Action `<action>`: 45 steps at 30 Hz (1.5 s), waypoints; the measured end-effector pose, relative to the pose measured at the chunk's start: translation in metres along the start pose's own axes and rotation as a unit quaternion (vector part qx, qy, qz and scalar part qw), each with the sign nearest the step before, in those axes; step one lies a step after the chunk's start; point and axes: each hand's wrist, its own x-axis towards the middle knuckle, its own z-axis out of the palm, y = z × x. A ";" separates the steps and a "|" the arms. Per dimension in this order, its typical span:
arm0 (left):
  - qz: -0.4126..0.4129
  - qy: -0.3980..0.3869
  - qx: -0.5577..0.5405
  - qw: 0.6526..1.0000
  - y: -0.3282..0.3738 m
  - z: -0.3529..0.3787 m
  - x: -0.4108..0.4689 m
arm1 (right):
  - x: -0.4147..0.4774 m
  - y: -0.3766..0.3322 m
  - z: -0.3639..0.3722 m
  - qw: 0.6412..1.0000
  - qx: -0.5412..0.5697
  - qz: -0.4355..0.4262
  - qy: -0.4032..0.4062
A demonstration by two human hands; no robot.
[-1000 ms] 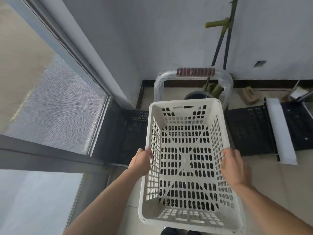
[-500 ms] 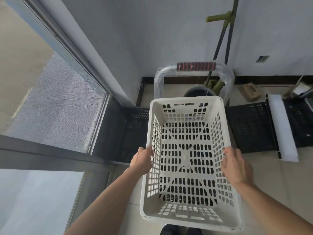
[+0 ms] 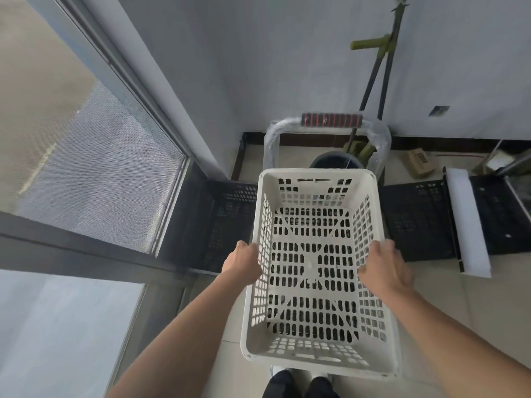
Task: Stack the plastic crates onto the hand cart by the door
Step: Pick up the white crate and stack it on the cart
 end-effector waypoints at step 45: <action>0.053 0.136 0.006 0.989 -0.022 -0.101 -0.236 | -0.203 0.020 -0.180 0.990 0.009 -0.103 0.100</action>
